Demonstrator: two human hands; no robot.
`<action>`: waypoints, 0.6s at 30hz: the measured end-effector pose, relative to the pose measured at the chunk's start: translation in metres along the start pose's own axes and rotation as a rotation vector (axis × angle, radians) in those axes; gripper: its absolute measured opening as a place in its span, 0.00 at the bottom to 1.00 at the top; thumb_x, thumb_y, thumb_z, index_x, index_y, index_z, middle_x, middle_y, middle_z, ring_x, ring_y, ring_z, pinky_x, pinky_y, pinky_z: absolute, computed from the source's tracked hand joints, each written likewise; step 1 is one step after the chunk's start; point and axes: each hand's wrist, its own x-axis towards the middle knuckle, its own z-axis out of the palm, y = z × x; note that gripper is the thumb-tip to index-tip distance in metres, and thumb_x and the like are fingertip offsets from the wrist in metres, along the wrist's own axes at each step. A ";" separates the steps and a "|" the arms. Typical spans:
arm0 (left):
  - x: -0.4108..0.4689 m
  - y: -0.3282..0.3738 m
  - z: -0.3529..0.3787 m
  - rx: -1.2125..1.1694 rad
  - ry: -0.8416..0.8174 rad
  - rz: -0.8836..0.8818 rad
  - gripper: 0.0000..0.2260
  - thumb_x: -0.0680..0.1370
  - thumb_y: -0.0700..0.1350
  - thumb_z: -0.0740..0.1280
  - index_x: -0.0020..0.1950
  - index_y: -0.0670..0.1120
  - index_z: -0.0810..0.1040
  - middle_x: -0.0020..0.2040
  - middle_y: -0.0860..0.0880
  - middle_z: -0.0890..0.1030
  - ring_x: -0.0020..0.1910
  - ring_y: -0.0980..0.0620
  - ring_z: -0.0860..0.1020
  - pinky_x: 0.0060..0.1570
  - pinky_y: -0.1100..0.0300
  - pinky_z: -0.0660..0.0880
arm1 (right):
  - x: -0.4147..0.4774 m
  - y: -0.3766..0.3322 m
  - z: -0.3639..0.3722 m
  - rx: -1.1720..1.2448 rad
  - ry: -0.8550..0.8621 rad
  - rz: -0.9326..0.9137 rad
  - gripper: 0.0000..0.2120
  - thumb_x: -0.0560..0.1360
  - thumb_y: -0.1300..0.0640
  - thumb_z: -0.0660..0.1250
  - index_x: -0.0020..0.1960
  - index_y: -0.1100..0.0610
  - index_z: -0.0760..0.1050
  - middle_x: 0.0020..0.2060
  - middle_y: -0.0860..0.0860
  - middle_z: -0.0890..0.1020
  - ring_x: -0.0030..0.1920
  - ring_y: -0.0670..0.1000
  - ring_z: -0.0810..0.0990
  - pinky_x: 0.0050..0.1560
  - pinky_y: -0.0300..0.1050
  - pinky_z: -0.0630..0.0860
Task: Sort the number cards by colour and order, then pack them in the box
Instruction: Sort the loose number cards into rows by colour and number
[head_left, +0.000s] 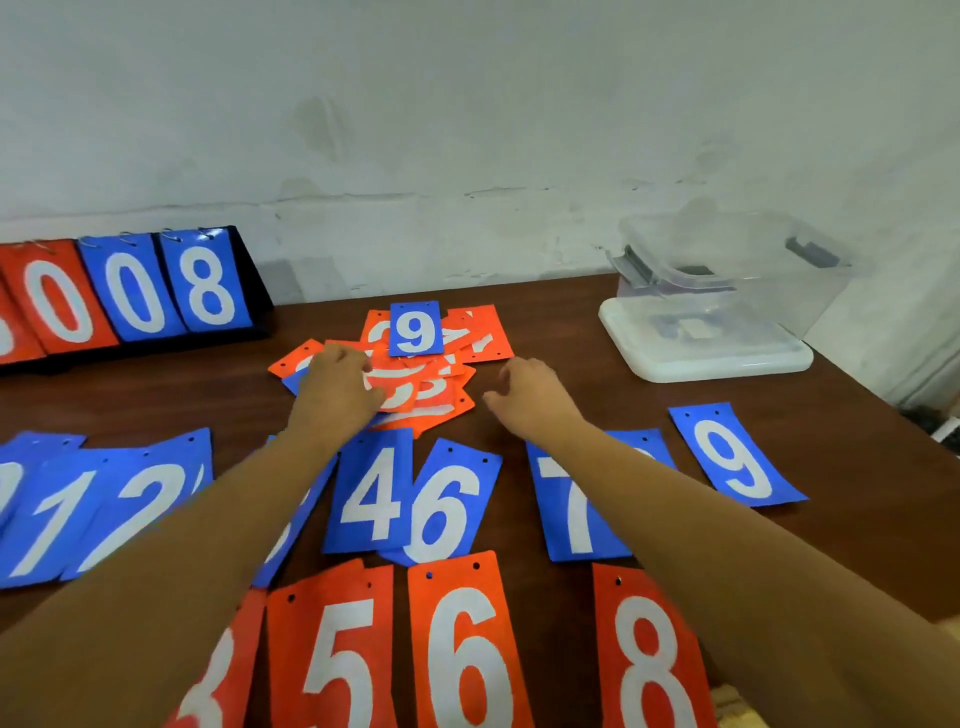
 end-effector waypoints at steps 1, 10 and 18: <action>0.008 -0.009 -0.001 0.011 0.014 -0.019 0.22 0.75 0.47 0.71 0.66 0.41 0.75 0.67 0.42 0.72 0.65 0.44 0.71 0.65 0.51 0.68 | 0.009 -0.008 0.007 -0.012 -0.010 -0.033 0.16 0.77 0.51 0.66 0.60 0.58 0.73 0.58 0.55 0.75 0.53 0.51 0.76 0.54 0.45 0.75; 0.052 -0.055 0.016 0.150 -0.134 -0.071 0.29 0.75 0.62 0.67 0.68 0.45 0.72 0.68 0.42 0.73 0.66 0.40 0.71 0.65 0.45 0.70 | 0.056 -0.038 0.059 -0.211 -0.135 -0.252 0.29 0.75 0.41 0.67 0.73 0.49 0.66 0.73 0.51 0.67 0.73 0.55 0.64 0.73 0.60 0.60; 0.055 -0.071 0.006 -0.221 0.111 -0.165 0.23 0.76 0.43 0.71 0.70 0.44 0.70 0.61 0.42 0.78 0.61 0.43 0.76 0.61 0.49 0.73 | 0.056 -0.031 0.070 -0.295 0.054 -0.327 0.21 0.78 0.42 0.63 0.67 0.49 0.71 0.64 0.49 0.74 0.67 0.56 0.68 0.68 0.60 0.64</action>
